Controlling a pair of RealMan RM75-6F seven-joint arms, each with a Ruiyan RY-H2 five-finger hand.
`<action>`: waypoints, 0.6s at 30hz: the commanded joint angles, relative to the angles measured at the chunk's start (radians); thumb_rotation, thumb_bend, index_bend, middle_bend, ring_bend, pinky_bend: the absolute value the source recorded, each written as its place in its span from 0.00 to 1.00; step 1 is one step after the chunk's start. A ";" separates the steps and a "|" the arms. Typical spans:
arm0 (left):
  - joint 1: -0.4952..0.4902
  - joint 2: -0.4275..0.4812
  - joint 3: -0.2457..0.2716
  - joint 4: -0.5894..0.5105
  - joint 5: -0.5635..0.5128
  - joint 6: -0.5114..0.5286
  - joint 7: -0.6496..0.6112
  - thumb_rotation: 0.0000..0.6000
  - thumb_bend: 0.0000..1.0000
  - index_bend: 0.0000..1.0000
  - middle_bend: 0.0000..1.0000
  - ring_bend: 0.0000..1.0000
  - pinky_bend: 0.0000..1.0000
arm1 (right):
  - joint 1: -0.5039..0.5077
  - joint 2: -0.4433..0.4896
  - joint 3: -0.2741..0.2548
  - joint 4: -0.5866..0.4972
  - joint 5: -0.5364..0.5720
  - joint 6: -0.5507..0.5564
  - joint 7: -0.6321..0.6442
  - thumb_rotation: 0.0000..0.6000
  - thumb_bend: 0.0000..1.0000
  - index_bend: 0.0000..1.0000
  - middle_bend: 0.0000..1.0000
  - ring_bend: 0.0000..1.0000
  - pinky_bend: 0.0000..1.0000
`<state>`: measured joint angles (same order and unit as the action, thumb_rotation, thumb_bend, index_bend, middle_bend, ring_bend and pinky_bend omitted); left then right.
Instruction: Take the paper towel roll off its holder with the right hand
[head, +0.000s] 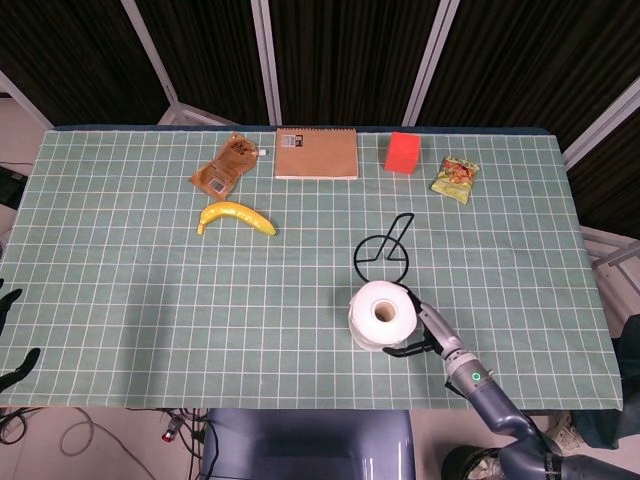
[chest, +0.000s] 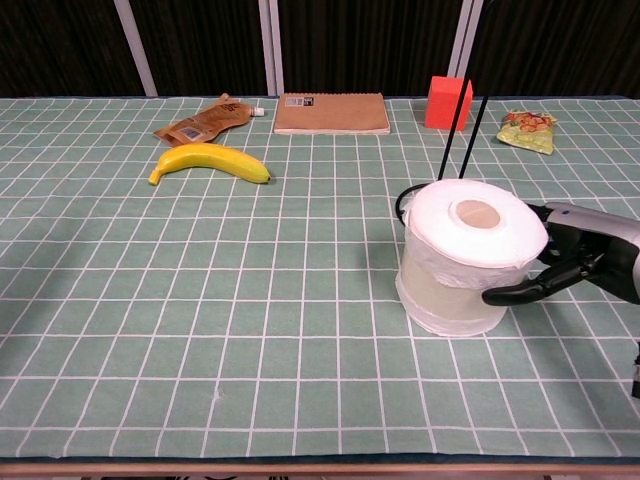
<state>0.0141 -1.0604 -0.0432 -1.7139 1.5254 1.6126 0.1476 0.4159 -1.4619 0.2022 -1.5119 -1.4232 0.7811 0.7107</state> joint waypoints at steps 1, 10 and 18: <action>0.000 0.000 0.000 0.000 0.000 0.000 -0.001 1.00 0.23 0.15 0.00 0.00 0.03 | 0.007 0.049 -0.011 -0.029 -0.018 -0.007 0.034 1.00 0.00 0.00 0.00 0.00 0.00; 0.001 0.001 -0.004 0.000 -0.007 0.002 -0.006 1.00 0.23 0.15 0.00 0.00 0.03 | -0.128 0.372 -0.059 -0.181 -0.203 0.269 0.099 1.00 0.00 0.00 0.00 0.00 0.00; 0.007 0.008 0.004 -0.020 -0.008 0.001 0.007 1.00 0.23 0.14 0.00 0.00 0.03 | -0.334 0.554 -0.114 -0.111 -0.273 0.589 -0.238 1.00 0.00 0.00 0.00 0.00 0.00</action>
<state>0.0206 -1.0531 -0.0399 -1.7336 1.5170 1.6135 0.1554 0.2046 -0.9436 0.1177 -1.6608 -1.6594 1.2101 0.7319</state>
